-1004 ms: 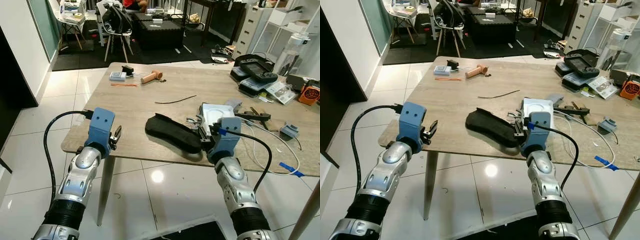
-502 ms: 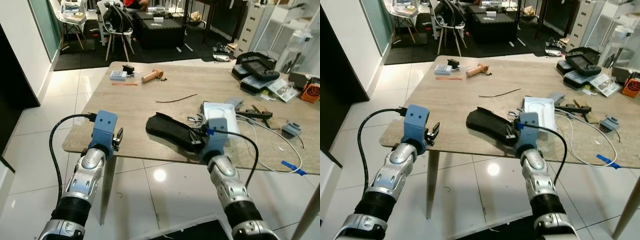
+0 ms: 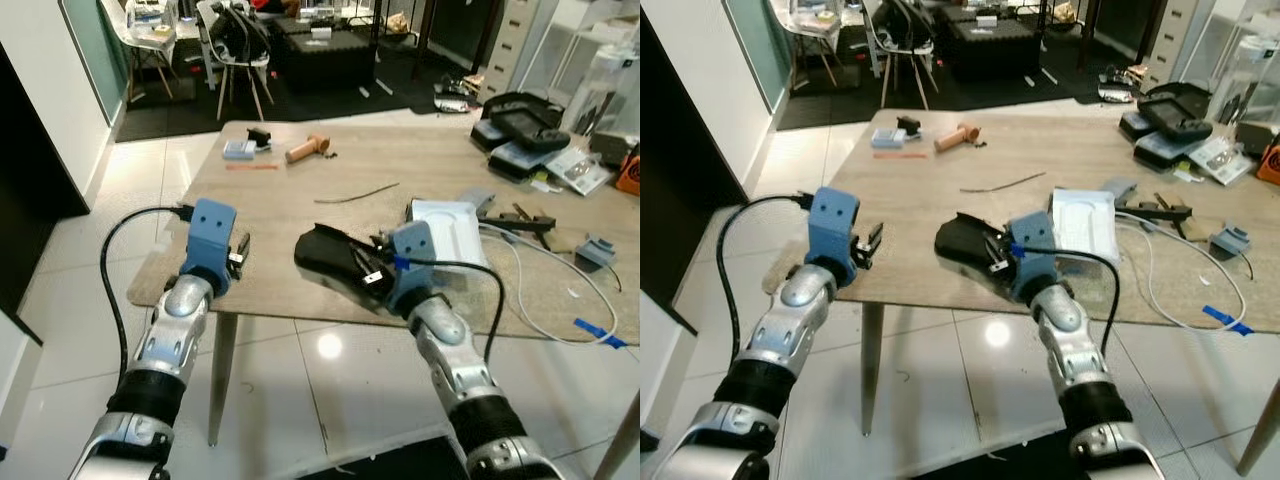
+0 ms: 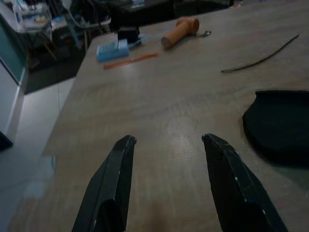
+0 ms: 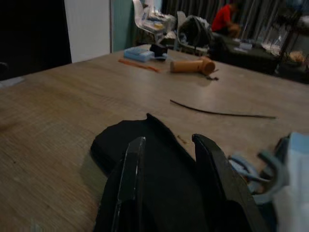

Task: Picking trash to rubbish bin

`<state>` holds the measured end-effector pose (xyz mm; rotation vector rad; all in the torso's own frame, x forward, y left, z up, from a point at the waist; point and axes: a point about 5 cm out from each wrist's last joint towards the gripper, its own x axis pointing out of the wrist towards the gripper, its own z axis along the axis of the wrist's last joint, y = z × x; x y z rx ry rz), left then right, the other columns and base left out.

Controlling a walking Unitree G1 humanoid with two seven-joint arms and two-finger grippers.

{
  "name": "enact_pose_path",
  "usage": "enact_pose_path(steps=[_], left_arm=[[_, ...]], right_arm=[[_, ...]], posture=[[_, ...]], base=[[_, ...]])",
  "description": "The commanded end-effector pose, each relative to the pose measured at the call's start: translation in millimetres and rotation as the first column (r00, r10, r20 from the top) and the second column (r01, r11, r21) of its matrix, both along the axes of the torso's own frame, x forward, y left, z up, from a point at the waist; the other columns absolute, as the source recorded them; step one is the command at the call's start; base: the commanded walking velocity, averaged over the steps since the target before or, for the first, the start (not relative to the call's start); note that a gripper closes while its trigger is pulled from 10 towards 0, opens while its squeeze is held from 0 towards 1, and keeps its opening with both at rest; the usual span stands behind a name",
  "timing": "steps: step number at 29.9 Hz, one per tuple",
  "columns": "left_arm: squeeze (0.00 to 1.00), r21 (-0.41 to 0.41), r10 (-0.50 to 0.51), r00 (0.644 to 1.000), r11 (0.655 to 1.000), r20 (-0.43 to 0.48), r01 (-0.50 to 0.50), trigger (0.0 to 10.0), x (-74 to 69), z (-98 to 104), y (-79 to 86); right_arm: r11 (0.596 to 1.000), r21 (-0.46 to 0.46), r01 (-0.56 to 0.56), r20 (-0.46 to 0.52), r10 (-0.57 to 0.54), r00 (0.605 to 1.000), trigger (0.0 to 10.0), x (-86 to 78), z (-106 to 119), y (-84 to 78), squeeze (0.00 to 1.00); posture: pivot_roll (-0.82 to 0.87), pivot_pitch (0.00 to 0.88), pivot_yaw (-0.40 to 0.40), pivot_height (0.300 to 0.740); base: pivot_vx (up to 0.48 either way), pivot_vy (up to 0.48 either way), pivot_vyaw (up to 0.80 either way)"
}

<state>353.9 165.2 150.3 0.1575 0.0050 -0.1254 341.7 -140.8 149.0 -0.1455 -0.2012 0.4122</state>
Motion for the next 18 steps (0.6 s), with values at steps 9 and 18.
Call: enact_pose_path(steps=[9, 18], left_arm=[[0.00, -0.004, -0.012, 1.000, 1.000, -0.015, 0.012, 10.0, -12.5, 4, 14.6], [0.00, 0.053, -0.160, 0.984, 0.985, -0.084, 0.165, 10.0, -26.4, -9, 6.9]], right_arm=[[0.984, -0.142, 0.108, 0.034, -0.104, 0.994, 10.0, 4.9, 3, -18.9, 0.00], [0.988, -0.142, 0.059, 0.040, -0.054, 0.998, 10.0, 3.0, 6, -11.6, 1.00]], posture=[[-0.05, 0.061, -0.006, 0.740], [-0.05, 0.071, 0.015, 0.740]], base=[[0.000, 0.000, 0.00], [0.000, 0.000, 0.00]])
